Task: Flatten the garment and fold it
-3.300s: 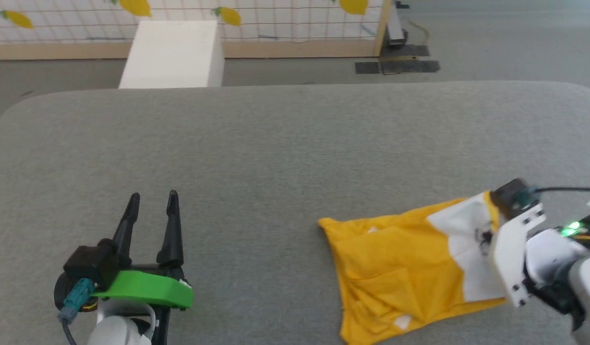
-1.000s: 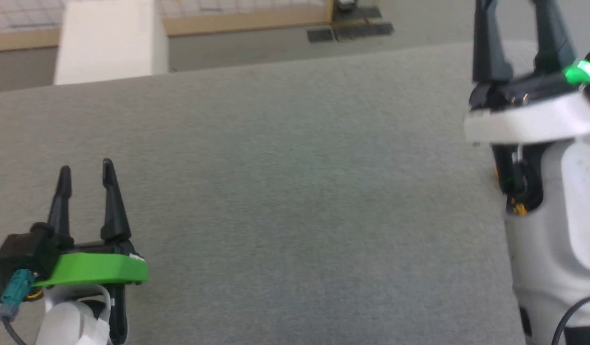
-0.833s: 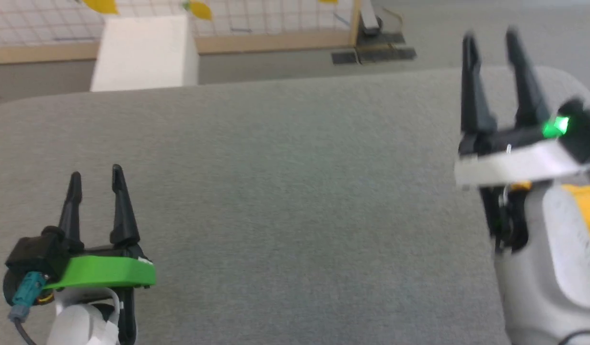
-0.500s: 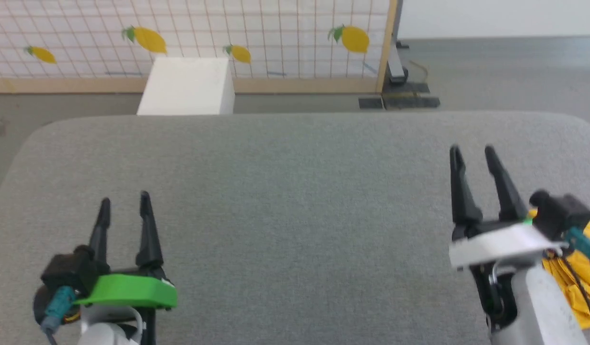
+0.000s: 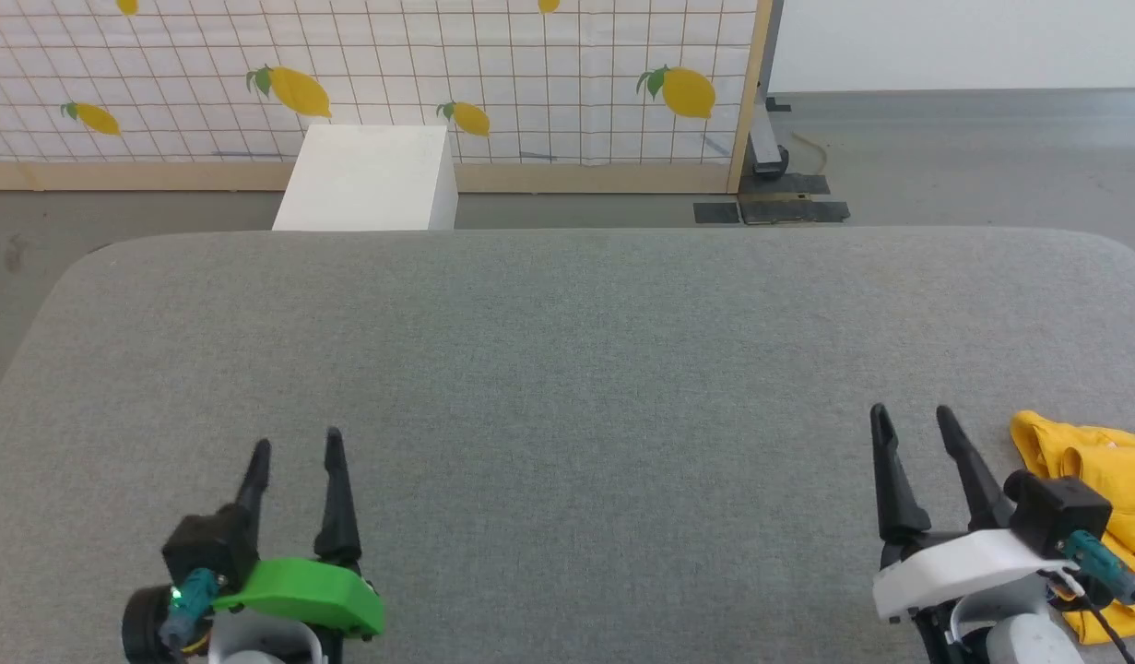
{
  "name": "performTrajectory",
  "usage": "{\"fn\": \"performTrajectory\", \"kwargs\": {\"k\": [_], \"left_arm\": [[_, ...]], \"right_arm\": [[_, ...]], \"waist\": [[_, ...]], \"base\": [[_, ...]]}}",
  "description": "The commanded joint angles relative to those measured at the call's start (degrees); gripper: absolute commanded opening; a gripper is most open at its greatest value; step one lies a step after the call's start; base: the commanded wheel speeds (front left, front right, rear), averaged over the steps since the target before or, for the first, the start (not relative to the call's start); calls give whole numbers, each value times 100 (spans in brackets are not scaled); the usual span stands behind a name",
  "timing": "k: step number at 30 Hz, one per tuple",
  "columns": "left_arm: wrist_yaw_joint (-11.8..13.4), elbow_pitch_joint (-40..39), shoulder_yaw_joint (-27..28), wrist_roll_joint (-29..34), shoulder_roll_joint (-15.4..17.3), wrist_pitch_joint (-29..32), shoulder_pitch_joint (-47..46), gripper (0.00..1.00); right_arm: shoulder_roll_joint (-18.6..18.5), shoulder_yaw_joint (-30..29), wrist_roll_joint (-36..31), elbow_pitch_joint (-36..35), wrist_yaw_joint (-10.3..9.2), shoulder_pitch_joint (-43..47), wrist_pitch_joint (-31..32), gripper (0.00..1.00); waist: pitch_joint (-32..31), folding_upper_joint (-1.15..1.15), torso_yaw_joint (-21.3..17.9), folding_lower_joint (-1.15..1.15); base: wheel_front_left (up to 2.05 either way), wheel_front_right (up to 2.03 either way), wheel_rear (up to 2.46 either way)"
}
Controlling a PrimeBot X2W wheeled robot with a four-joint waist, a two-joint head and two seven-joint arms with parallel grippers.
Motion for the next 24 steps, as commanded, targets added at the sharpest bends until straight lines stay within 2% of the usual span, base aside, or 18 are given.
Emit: {"fn": "performTrajectory", "kwargs": {"k": [1,15,16,24], "left_arm": [[33,82,-39,10,-36,50,50,100],[-74,557,-136,-171,-76,60,-152,100],[-58,549,-134,-140,-67,77,-69,0],[-66,512,-120,-85,-76,120,-55,0]], "right_arm": [[1,27,-13,47,-8,76,-33,100],[1,100,103,198,-8,2,-27,100],[0,92,74,182,1,35,1,0],[0,92,29,130,1,46,47,0]], "waist": [[27,0,-12,1],[146,0,-31,1],[145,0,-32,1],[149,0,-28,1]], "base": [[0,0,0],[0,0,0],[0,0,0],[0,0,0]]}}
